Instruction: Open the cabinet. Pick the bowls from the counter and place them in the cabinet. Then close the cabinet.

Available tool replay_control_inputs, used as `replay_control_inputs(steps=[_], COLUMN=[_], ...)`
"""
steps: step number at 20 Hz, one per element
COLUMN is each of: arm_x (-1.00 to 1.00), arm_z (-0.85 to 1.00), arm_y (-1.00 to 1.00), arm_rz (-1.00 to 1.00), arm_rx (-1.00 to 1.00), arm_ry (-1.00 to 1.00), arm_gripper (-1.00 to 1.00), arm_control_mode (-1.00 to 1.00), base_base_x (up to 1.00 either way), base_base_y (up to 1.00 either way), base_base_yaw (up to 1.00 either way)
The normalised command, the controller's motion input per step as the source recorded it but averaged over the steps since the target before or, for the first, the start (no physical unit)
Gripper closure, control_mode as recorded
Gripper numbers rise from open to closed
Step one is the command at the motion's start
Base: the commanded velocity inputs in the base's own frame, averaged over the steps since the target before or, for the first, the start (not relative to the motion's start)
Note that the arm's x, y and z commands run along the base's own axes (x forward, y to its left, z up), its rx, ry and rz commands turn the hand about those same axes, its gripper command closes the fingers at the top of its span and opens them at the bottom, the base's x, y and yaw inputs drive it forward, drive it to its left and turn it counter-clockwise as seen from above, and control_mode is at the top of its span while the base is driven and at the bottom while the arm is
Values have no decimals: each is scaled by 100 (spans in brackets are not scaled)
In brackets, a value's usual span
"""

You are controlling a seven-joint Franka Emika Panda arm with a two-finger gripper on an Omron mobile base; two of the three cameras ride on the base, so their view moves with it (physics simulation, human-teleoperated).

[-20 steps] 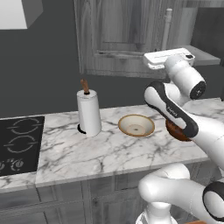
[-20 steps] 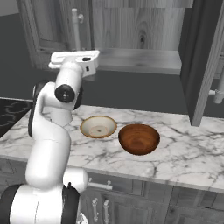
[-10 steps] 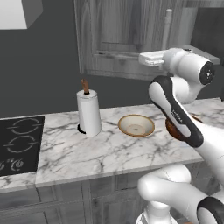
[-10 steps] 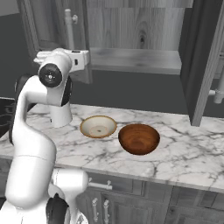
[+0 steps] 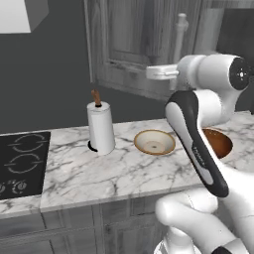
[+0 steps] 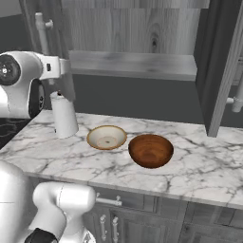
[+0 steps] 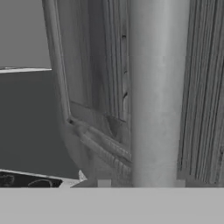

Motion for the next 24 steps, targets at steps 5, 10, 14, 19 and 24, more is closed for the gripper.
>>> replay_control_inputs(steps=[5, 10, 14, 19, 24], arm_x=[-100, -100, -98, -71, -16], arm_z=[-24, -16, 0, 10, 33], arm_y=[87, 68, 0, -58, -98], arm_rz=[-5, -9, -12, -9, -1], arm_rx=[12, 28, 31, 25, 18], arm_ry=[-3, -6, -7, -9, 3], arm_gripper=[100, 100, -100, -100, -100], arm_control_mode=[-100, -100, -100, -100, -100], base_base_x=[0, 0, 0, 0, 0], base_base_y=[0, 0, 0, 0, 0], base_base_yaw=[0, 0, 0, 0, 0])
